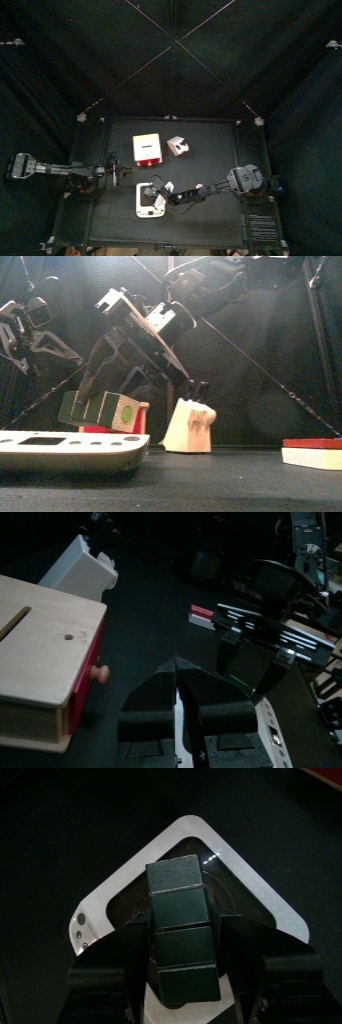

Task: Put green sushi roll below salmon sushi

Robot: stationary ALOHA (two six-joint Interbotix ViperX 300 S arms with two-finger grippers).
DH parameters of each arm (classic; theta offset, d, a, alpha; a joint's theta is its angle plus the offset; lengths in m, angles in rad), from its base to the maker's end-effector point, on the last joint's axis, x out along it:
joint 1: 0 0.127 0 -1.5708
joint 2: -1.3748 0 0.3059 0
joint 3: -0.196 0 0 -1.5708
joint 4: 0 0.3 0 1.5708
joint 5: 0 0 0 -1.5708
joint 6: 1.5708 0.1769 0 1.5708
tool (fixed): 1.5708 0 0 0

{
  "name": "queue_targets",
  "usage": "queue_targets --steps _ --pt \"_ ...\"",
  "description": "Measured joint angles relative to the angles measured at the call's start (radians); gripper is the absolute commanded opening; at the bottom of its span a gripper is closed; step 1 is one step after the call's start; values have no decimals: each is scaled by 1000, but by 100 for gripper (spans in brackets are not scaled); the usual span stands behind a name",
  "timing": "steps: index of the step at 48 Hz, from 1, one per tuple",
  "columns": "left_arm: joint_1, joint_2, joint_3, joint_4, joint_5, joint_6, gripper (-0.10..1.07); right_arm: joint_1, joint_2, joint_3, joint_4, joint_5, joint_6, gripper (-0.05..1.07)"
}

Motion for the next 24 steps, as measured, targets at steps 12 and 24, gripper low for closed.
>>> queue_targets --steps 12,24 --pt "-2 2 0 0 0 0 40 11 -46 58 -2 -3 0 68" --pt "0 0 0 0 0 2 40 48 -198 201 -5 -40 -80 68"
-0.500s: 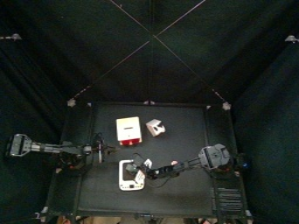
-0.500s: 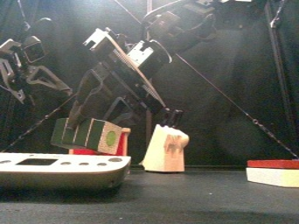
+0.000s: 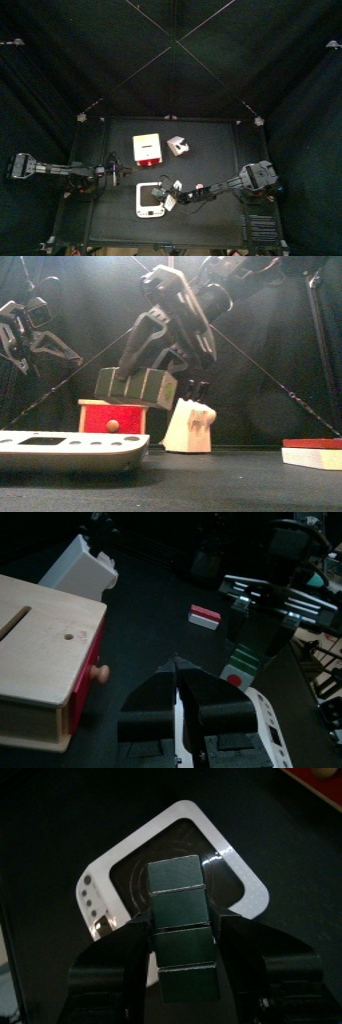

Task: Put green sushi roll below salmon sushi

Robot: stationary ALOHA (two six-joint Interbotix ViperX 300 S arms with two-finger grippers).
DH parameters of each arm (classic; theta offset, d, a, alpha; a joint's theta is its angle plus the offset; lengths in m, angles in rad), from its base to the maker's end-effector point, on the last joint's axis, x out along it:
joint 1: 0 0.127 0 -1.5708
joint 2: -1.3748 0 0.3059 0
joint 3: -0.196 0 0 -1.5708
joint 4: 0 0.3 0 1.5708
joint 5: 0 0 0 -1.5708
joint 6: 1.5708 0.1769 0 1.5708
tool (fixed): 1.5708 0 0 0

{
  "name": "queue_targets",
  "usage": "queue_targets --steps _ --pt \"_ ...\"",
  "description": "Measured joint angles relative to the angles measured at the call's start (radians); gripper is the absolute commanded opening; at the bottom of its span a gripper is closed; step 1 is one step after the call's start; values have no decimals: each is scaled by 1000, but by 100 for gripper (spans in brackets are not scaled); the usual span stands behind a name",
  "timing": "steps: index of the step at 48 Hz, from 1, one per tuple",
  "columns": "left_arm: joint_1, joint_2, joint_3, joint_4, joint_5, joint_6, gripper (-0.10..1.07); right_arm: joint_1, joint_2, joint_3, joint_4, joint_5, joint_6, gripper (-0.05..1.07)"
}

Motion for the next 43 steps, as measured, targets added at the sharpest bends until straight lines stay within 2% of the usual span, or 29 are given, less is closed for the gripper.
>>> queue_targets --steps 12,22,35,43 --pt "0 2 0 0 0 0 40 69 -95 101 14 -28 -161 68" --pt "0 2 0 0 0 -2 40 117 -155 213 100 -26 -253 68" --pt "-2 0 0 0 0 0 40 147 -252 354 187 -18 -281 68" --pt "0 0 0 0 0 0 40 169 -267 411 218 -17 -282 68"
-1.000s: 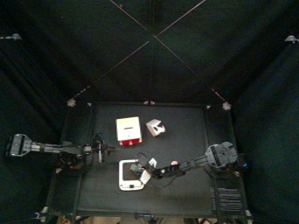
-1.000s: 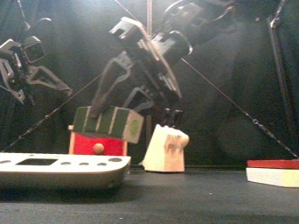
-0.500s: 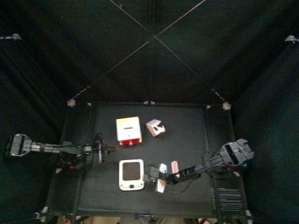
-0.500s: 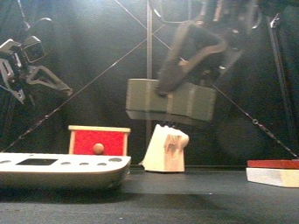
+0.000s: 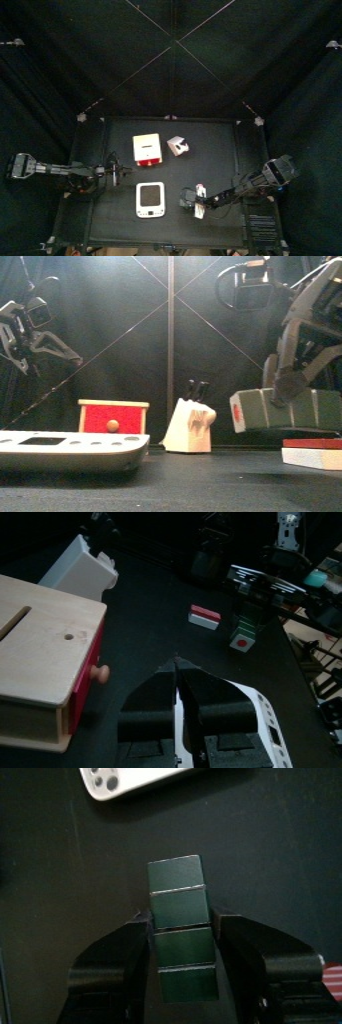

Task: Put green sushi roll below salmon sushi

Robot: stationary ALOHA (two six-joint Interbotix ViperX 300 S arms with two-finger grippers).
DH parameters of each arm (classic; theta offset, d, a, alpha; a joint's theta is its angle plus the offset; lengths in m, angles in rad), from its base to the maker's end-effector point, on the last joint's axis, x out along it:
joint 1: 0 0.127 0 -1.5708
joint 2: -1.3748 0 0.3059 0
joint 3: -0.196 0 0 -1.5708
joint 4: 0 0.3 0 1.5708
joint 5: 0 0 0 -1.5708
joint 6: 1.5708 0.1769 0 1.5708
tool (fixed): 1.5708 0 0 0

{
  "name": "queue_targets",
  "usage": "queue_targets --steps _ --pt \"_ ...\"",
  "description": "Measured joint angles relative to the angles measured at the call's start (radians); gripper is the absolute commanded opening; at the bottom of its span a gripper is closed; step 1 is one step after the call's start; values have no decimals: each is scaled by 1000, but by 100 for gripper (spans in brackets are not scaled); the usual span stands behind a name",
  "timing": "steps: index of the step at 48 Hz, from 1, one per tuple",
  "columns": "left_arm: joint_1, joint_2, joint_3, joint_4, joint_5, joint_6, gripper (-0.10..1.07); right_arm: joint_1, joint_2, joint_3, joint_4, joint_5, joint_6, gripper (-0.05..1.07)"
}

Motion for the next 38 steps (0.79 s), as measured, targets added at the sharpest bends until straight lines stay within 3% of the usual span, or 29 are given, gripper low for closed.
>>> queue_targets --steps 13,38 --pt "0 2 2 -3 0 -2 40 17 -2 40 81 0 0 68" --pt "0 2 2 -5 0 -2 40 37 46 29 95 -26 0 69"
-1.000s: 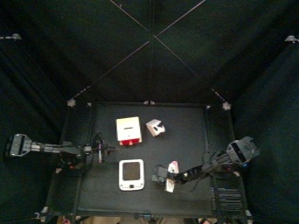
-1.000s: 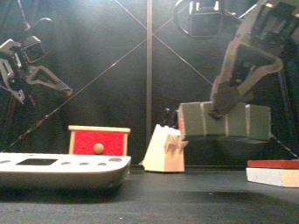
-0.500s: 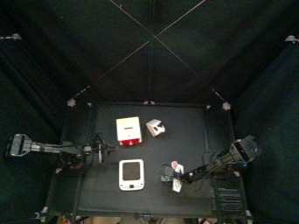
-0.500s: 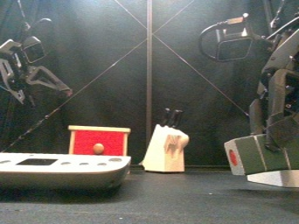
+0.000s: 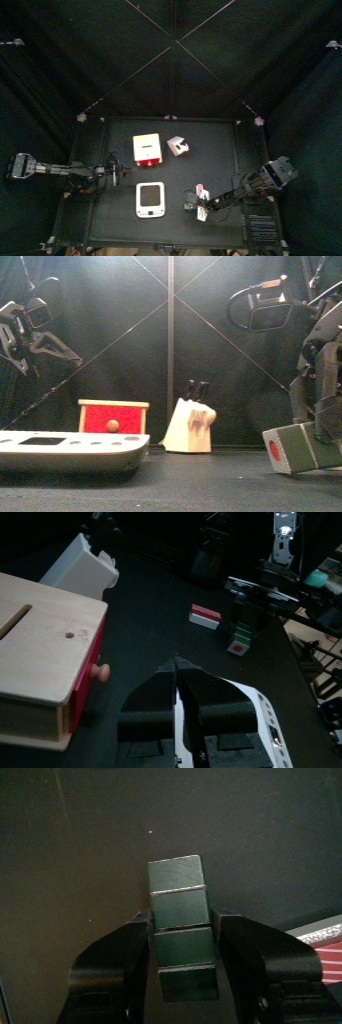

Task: Put green sushi roll below salmon sushi

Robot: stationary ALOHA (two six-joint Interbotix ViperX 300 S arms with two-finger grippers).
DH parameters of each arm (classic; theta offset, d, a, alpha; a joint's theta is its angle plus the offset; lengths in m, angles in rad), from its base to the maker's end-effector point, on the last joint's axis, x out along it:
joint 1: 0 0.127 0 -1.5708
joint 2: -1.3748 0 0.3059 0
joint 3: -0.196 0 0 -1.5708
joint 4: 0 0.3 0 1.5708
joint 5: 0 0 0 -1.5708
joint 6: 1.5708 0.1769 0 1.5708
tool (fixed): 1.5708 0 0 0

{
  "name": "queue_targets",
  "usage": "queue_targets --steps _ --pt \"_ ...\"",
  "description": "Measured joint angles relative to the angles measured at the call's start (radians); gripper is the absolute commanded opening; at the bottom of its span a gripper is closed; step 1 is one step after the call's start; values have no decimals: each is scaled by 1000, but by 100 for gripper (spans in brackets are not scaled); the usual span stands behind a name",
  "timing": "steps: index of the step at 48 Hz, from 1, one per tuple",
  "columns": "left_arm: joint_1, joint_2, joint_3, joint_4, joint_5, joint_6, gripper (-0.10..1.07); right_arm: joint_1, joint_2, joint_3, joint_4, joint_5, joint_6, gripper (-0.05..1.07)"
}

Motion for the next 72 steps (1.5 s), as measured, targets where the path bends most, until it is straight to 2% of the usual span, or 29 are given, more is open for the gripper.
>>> queue_targets --steps 23,37,43,72 --pt "0 -2 0 0 0 0 40 -8 2 0 6 8 5 72" --pt "0 0 0 2 0 2 40 -8 2 -2 12 9 2 94" --pt "-2 -2 0 0 0 0 40 -8 2 -2 11 11 0 100" --pt "0 0 2 0 0 0 40 -8 -8 -11 -6 41 -2 100"
